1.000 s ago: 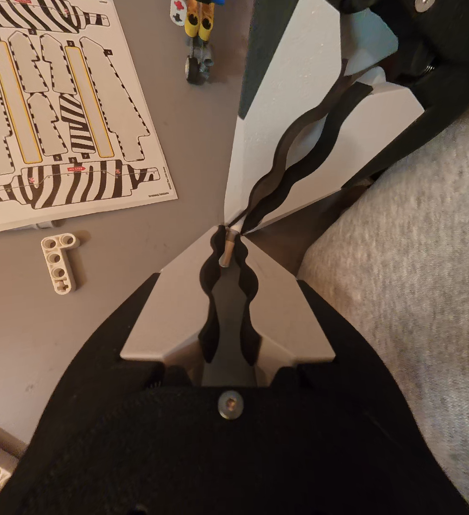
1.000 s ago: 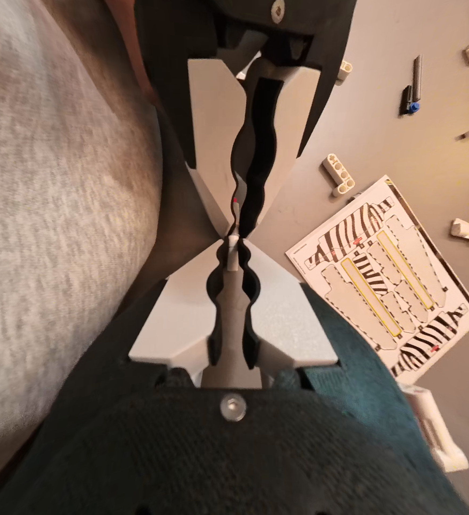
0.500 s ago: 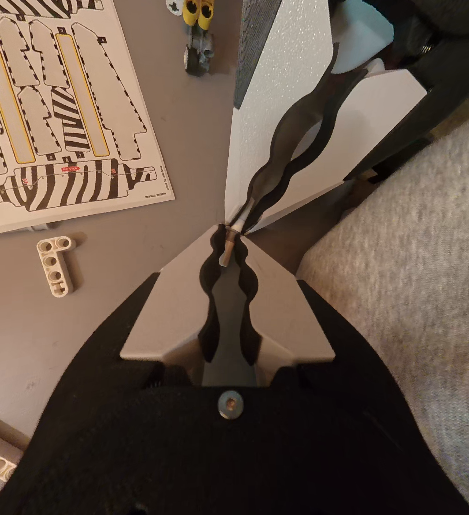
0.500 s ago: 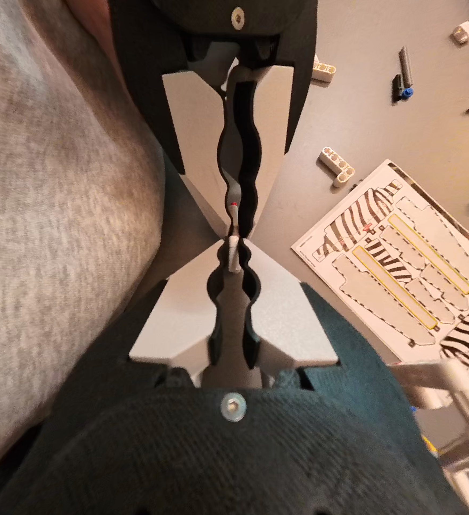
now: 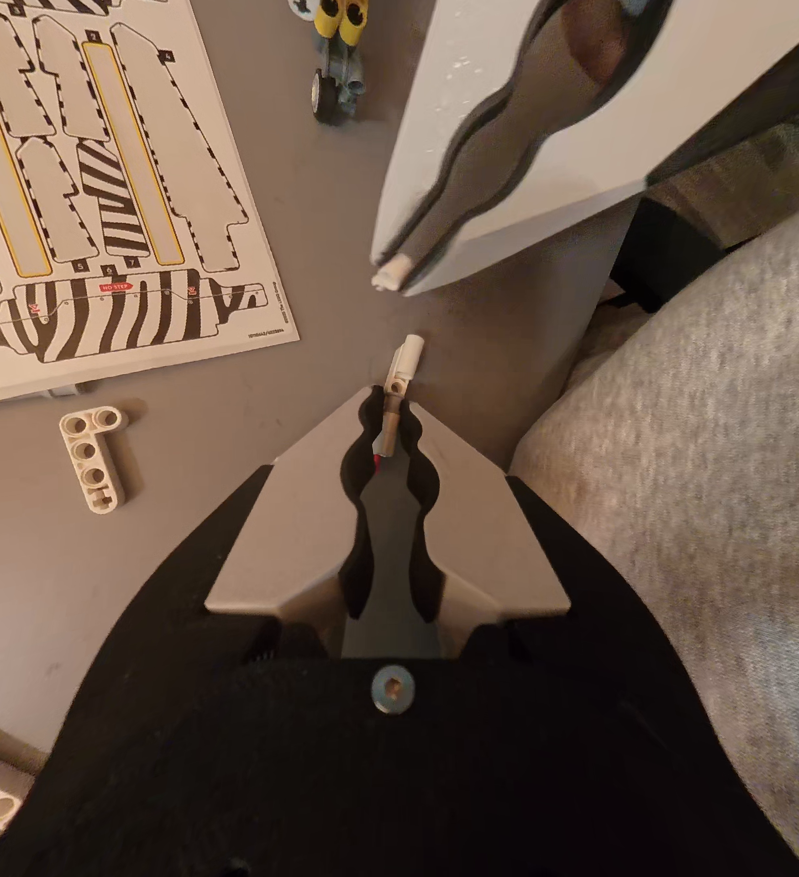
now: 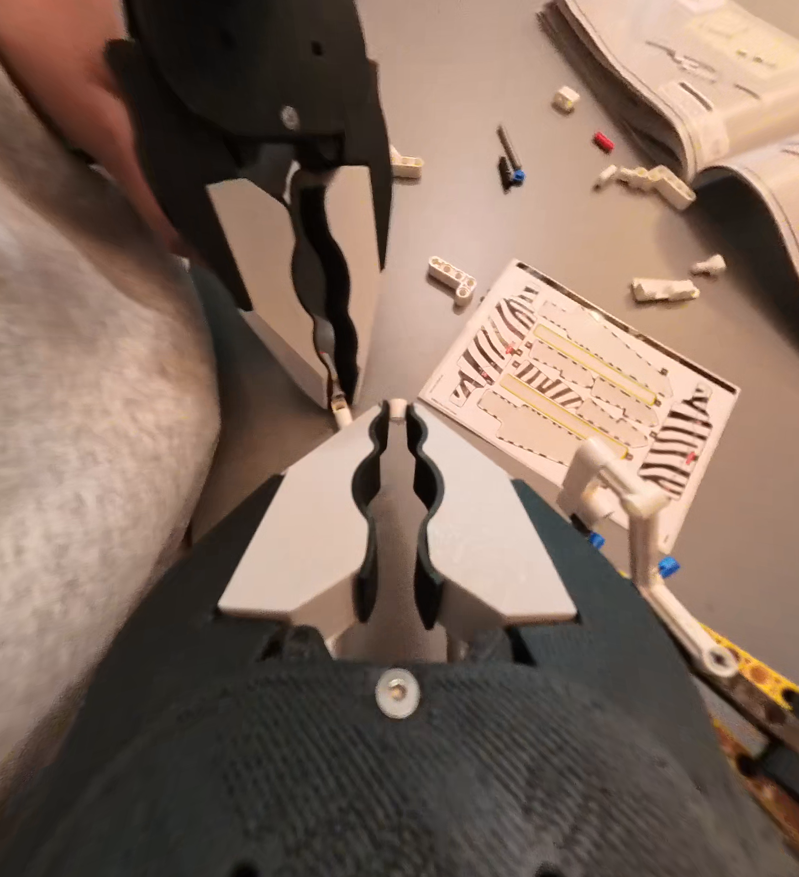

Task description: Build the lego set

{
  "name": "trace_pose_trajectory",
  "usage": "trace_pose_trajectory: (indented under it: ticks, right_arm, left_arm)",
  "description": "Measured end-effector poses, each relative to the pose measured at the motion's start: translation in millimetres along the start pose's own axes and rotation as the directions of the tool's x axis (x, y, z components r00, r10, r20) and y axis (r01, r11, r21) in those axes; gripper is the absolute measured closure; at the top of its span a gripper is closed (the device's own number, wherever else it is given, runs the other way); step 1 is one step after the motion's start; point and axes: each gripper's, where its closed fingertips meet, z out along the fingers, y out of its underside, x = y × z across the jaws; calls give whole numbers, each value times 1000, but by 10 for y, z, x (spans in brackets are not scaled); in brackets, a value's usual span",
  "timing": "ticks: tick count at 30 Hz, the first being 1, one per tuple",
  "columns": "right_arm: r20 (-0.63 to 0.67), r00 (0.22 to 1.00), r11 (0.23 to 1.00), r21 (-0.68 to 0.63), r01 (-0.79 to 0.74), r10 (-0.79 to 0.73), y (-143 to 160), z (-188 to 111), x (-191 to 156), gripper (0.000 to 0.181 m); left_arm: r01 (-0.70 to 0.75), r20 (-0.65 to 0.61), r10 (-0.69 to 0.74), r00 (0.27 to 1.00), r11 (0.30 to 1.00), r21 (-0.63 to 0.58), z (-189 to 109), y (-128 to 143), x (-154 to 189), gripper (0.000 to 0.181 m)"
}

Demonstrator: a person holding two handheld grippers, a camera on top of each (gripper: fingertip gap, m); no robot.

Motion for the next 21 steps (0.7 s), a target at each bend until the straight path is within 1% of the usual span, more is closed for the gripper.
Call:
trace_pose_trajectory:
  ticks: [3,7,9,11,13,15,17,19,21]
  right_arm:
    - [-27,999,999,16,-45,46,17,75,8,175]
    - [-91,995,998,60,-32,38,-64,140,71,175]
    - [-131,990,995,89,-35,47,-149,180,137,175]
    - [-186,980,989,139,-47,73,-298,209,248,175]
    - [-247,960,977,192,-87,134,-491,236,408,175]
    - [-272,934,959,225,-174,233,-681,296,552,175]
    - [-307,890,931,249,-266,336,-835,388,728,175]
    - [-323,862,912,263,-315,390,-953,520,868,175]
    - [-307,845,893,260,-368,438,-997,696,976,175]
  left_arm:
    - [4,-1,-4,1000,1000,0,-8,13,8,174]
    - [24,2,-24,1000,1000,16,-36,44,4,174]
    - [34,4,-34,999,999,34,-38,45,3,174]
    - [41,5,-41,999,998,45,-38,41,0,174]
    - [47,6,-48,999,997,55,-38,36,-4,174]
    - [54,8,-55,998,996,67,-37,33,-4,174]
    - [58,10,-59,998,995,76,-36,30,-5,174]
    - [52,14,-53,998,995,80,-35,30,-6,174]
    - [36,23,-39,999,995,88,-34,28,-8,174]
